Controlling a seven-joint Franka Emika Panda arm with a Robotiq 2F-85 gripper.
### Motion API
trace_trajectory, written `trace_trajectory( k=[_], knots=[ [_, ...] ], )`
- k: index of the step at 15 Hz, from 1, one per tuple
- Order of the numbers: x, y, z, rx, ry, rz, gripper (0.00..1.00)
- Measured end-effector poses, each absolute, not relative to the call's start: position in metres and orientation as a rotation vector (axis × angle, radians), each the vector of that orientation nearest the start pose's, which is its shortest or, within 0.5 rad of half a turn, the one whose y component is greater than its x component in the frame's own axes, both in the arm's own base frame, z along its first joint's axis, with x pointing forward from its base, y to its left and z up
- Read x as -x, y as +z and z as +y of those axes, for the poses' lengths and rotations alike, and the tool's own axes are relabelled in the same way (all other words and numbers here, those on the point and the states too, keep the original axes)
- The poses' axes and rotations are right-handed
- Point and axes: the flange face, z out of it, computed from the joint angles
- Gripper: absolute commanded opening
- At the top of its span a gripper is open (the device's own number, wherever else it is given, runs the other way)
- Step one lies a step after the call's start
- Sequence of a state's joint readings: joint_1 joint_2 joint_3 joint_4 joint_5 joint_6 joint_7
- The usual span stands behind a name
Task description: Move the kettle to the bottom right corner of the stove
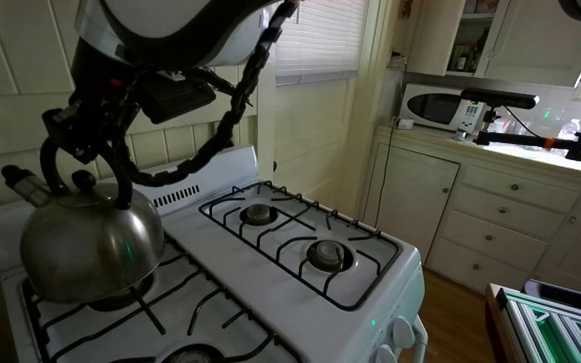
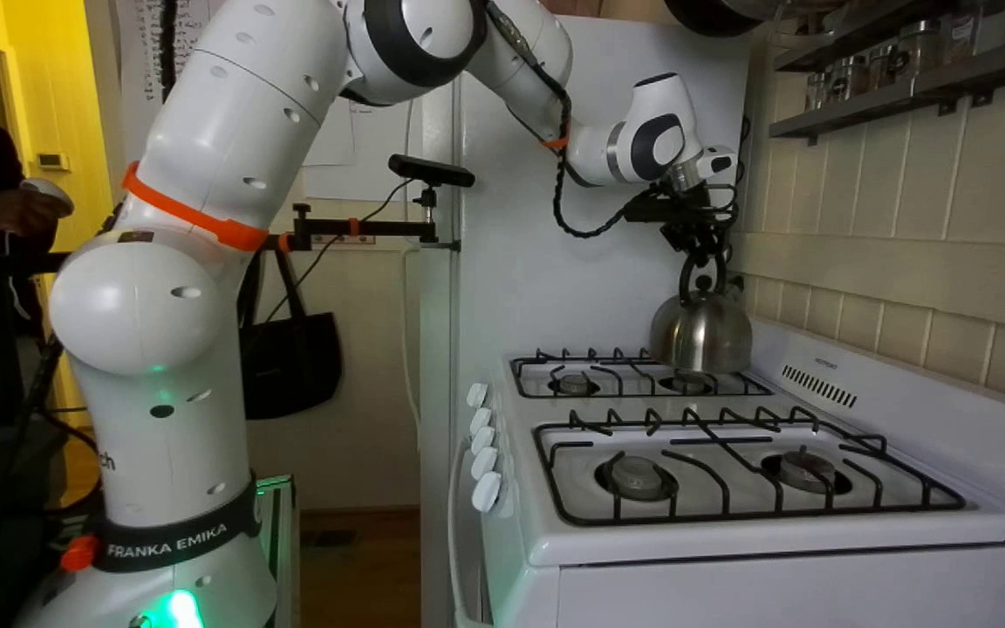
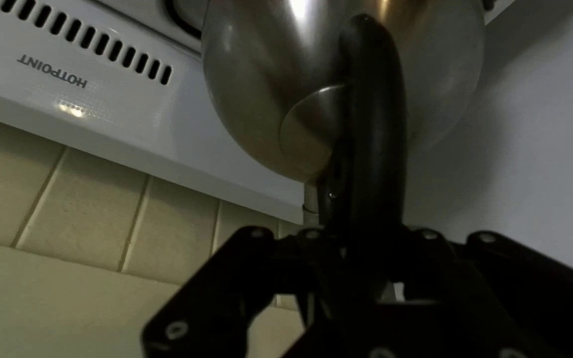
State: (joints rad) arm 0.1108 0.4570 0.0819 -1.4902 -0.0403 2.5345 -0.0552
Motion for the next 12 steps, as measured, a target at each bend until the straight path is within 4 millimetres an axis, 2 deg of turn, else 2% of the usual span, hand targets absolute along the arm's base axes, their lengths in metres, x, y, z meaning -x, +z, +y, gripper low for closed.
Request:
trace_trajectory(
  k=[7,12],
  knots=[
    [-0.722,0.476,0.128,2.938,-0.897,-0.433,0.02],
    [-0.715,0.485,0.129,2.875,-0.892,-0.493,0.02]
  ],
)
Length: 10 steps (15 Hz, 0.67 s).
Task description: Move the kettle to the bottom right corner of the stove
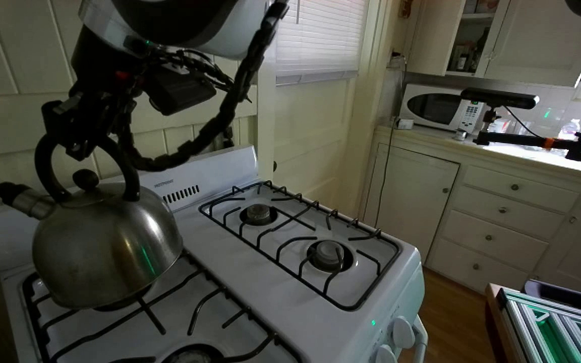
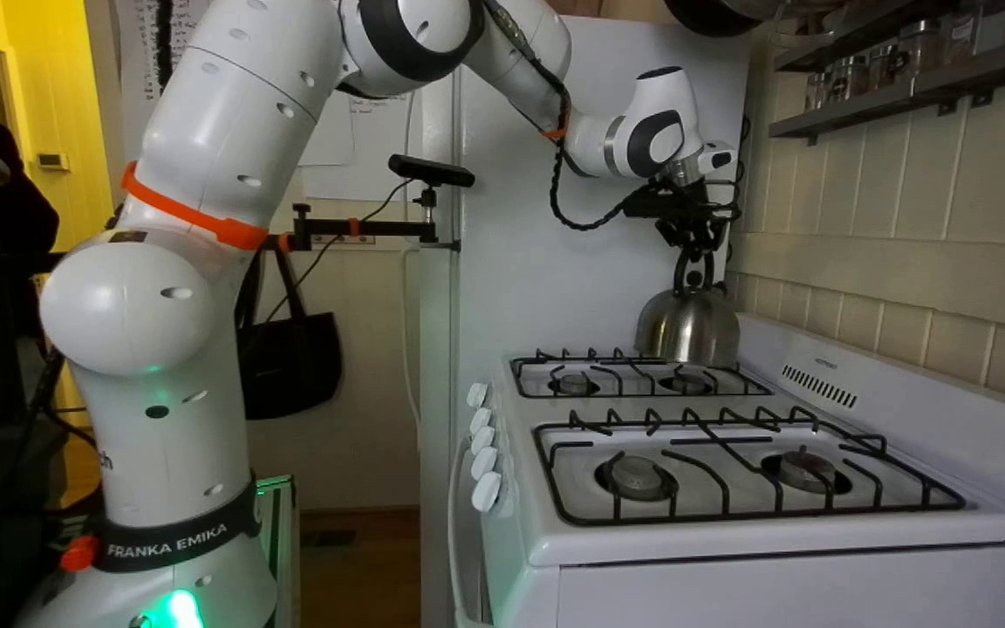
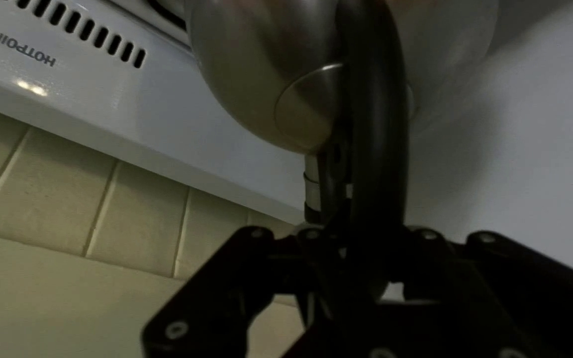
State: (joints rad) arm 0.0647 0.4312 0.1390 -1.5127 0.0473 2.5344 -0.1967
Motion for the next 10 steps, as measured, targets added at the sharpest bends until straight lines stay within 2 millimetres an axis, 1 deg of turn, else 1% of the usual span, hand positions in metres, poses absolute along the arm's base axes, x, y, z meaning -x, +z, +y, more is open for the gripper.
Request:
trace_trajectory(
  k=[4,10],
  knots=[
    [-0.702,0.49,0.124,2.802,-0.869,-0.53,0.02],
    [-0.677,0.486,0.112,2.652,-0.841,-0.583,0.02]
  ],
)
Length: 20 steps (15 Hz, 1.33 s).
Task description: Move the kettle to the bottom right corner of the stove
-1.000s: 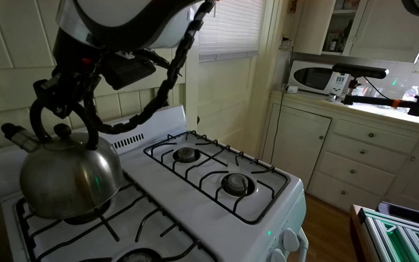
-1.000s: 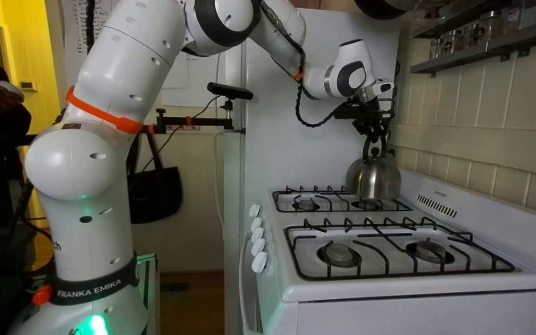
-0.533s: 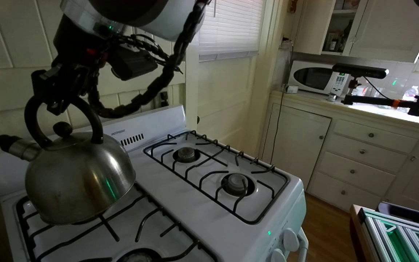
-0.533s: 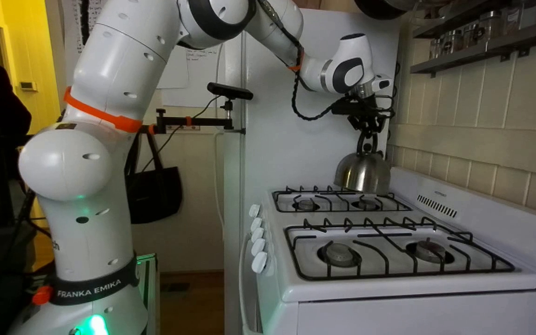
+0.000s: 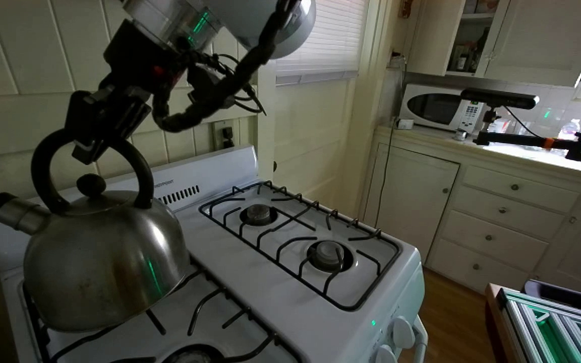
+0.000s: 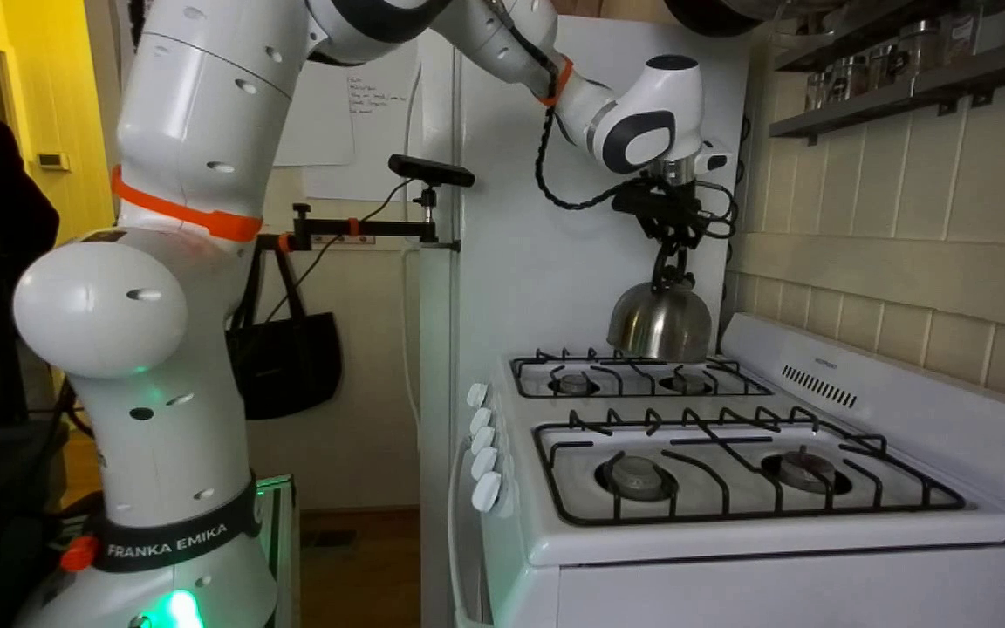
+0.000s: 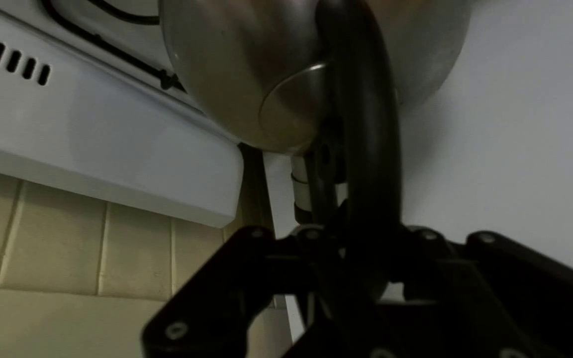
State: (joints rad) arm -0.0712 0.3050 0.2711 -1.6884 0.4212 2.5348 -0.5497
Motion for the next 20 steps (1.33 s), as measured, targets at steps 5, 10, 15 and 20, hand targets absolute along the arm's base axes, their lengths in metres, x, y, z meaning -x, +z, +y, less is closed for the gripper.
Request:
trace_trajectory(
  k=[5,10,15,20],
  knots=[
    [-0.657,0.484,0.099,2.567,-0.863,-0.64,0.02],
    [-0.635,0.482,0.101,2.495,-0.887,-0.698,0.02],
    [-0.61,0.474,0.112,2.478,-0.859,-0.774,0.02],
    [-0.59,0.472,0.121,2.475,-0.826,-0.832,0.02]
  ],
)
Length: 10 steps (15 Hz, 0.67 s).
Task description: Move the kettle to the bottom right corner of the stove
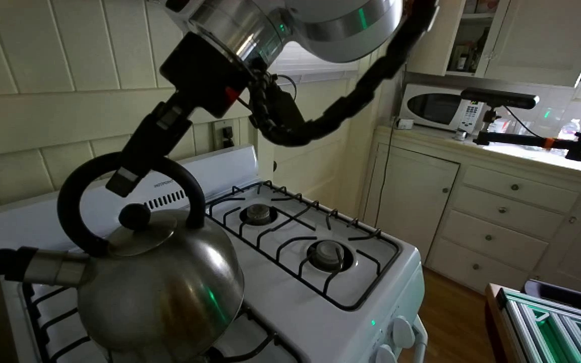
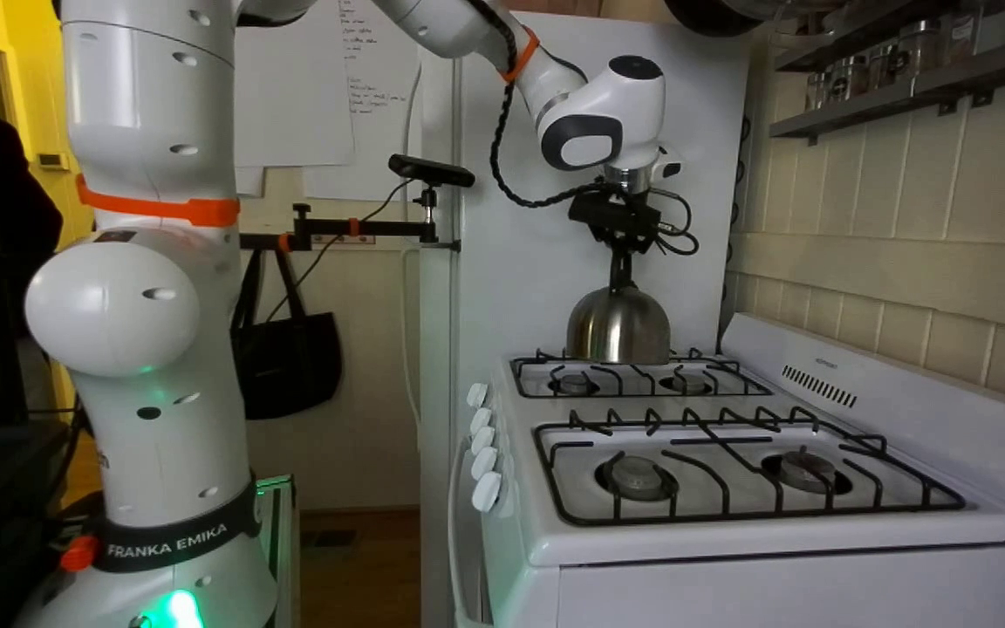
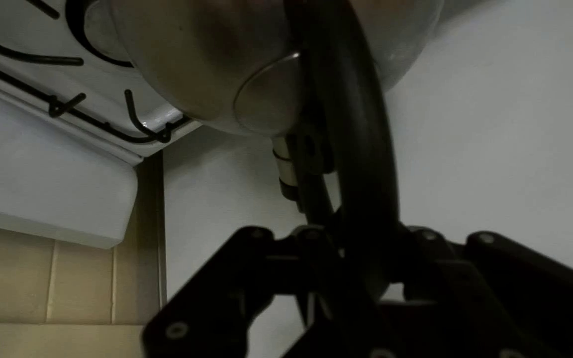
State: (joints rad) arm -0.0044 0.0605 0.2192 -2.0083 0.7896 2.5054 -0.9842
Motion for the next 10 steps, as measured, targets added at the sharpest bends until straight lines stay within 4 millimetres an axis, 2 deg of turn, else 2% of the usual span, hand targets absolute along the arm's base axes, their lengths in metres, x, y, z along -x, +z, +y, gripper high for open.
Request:
trace_trajectory(
  k=[10],
  knots=[
    [-0.562,0.469,0.132,2.44,-0.744,-0.901,0.02]
  ],
)
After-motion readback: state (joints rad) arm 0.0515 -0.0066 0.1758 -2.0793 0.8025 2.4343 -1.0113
